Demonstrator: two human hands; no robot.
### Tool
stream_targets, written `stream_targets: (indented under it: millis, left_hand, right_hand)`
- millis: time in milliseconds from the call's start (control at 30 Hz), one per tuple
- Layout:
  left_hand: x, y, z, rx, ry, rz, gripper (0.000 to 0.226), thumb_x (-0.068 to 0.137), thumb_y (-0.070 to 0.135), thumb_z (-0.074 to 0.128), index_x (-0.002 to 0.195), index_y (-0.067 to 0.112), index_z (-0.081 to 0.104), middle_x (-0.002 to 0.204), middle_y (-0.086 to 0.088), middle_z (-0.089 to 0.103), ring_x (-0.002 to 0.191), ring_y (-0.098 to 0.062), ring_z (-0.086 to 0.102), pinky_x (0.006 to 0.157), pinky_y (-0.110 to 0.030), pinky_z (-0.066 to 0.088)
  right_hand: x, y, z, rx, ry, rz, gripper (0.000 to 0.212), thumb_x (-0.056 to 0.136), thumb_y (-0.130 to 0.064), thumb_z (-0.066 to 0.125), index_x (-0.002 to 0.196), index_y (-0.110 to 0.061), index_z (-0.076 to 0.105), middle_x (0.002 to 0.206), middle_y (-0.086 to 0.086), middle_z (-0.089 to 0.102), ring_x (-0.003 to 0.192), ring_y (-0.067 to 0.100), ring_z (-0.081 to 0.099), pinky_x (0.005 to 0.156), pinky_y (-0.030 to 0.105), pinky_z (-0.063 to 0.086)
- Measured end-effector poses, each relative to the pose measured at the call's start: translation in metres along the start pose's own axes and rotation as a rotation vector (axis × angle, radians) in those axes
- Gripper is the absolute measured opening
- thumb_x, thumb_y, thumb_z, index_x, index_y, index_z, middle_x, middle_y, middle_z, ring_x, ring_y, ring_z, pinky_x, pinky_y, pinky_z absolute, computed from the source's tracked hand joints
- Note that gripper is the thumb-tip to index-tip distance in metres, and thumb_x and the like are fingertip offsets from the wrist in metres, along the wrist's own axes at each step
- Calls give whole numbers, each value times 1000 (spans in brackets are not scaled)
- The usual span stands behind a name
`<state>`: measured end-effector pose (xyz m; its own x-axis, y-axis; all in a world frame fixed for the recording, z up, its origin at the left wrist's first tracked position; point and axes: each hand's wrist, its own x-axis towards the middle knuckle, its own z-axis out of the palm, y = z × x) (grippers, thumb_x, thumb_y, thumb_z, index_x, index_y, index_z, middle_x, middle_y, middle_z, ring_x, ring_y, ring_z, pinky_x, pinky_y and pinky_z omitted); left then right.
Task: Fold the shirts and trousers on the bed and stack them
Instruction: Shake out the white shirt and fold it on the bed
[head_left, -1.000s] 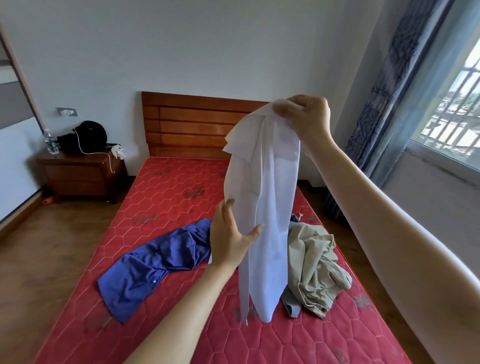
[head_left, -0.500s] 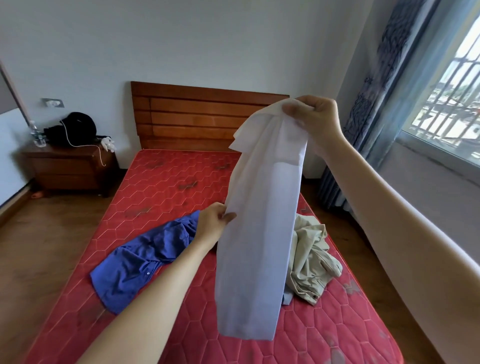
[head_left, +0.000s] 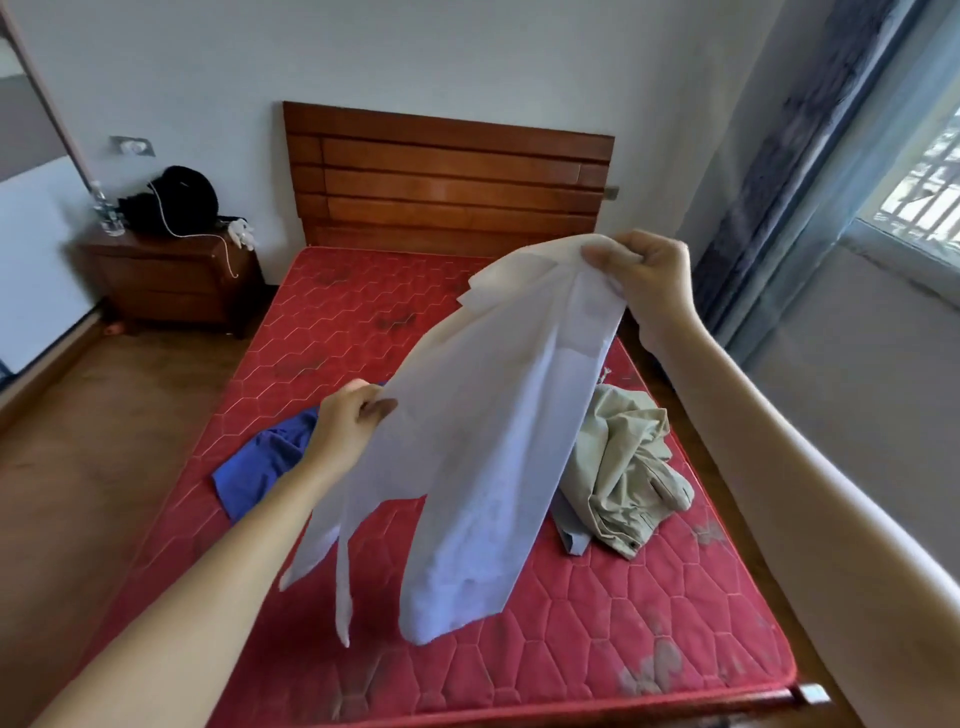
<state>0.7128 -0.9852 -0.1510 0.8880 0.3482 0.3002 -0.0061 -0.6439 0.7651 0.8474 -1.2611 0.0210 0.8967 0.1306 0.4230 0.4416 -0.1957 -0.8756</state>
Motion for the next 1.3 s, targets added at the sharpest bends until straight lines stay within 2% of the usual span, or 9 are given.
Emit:
stream_targets:
  millis: [133,233,433,567,700,833,933,1067,1300]
  left_hand:
    - [-51,-27,1,-63,34,-217,18,94,11,62,83,-2,69,67,-10,62,63,-3,50,59,-11,36]
    - [-87,-41,-2,-62,51,-299,18,92,9,63,77,2,66,54,5,50,50,5,44,55,-12,34]
    - [-141,-67,-33,-118,-115,-305,32,92,18,65,64,4,56,55,3,43,54,-10,37,56,-29,27]
    - [-159,-70,-74,-204,-281,-294,24,92,28,64,74,12,68,69,-11,65,67,-17,57,67,-33,39]
    - [-170,-62,-117,-304,-380,-254,18,85,35,66,95,24,77,95,0,76,89,-12,72,75,-15,52]
    - [-152,-56,-133,-292,-420,-238,14,87,32,65,88,24,77,88,4,75,80,-8,71,68,-10,49]
    - [-122,-71,-117,-186,-436,-225,26,91,33,63,75,14,69,65,6,59,60,-8,53,58,-21,39]
    - [-85,-124,-66,-45,-436,-298,31,95,26,61,79,0,63,65,-2,52,62,-10,45,62,-28,32]
    - [-53,-289,85,157,-465,-371,40,94,15,61,61,11,39,58,1,30,63,-15,33,55,-30,23]
  right_hand:
    - [-37,20,29,-20,-78,-16,4,77,-22,78,78,-20,74,62,-16,63,58,4,54,55,24,46]
    - [-67,22,44,-40,-132,-38,6,78,-23,79,81,-18,75,68,-14,66,62,3,56,59,23,47]
    - [-129,-8,56,-32,-176,-78,11,79,-21,79,85,-12,76,76,-4,70,68,5,59,64,25,49]
    - [-165,-36,58,85,-115,-13,7,77,-18,80,81,-15,75,71,-3,67,66,10,57,63,29,46]
    - [-181,-54,58,157,-60,-10,7,77,-17,79,81,-13,75,71,0,68,66,15,59,62,32,49]
    - [-166,-42,61,100,0,24,6,78,-20,78,81,-15,75,69,-4,67,64,12,59,61,29,49]
    - [-143,-6,71,64,20,127,3,78,-19,78,78,-19,75,69,-4,65,64,10,58,61,28,48]
    - [-115,80,100,-14,-42,274,23,80,-17,75,62,-29,66,49,-19,53,48,-3,45,50,13,38]
    - [-106,330,177,-155,-103,496,5,77,-22,77,79,-18,76,62,-5,61,60,9,51,60,28,44]
